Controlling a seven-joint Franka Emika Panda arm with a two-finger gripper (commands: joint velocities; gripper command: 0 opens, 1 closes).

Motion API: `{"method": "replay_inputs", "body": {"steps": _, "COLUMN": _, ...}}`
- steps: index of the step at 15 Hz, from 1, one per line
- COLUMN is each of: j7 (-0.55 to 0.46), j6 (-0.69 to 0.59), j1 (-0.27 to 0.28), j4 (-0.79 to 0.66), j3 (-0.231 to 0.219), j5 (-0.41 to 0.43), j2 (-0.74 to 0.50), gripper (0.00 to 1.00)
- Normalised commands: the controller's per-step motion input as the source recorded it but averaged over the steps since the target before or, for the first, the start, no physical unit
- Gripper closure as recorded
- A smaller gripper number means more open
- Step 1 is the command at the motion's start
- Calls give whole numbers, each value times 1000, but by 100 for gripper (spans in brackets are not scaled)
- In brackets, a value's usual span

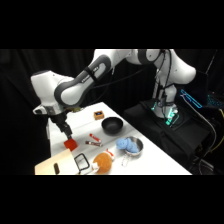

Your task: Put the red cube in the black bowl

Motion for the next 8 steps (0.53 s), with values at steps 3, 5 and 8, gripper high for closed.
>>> {"method": "replay_inputs", "body": {"steps": 3, "j7": -304, "j6": -158, "j1": -108, "j4": 482, "j3": 116, "j5": -27, "j2": 323, "gripper": 0}}
{"method": "replay_inputs", "body": {"steps": 5, "j7": -313, "j6": -144, "j1": -108, "j4": 431, "j3": 115, "j5": -25, "j2": 287, "gripper": 0}}
{"method": "replay_inputs", "body": {"steps": 8, "j7": -317, "j6": -108, "j1": -107, "j4": 359, "j3": 124, "j5": -19, "j2": 239, "gripper": 0}}
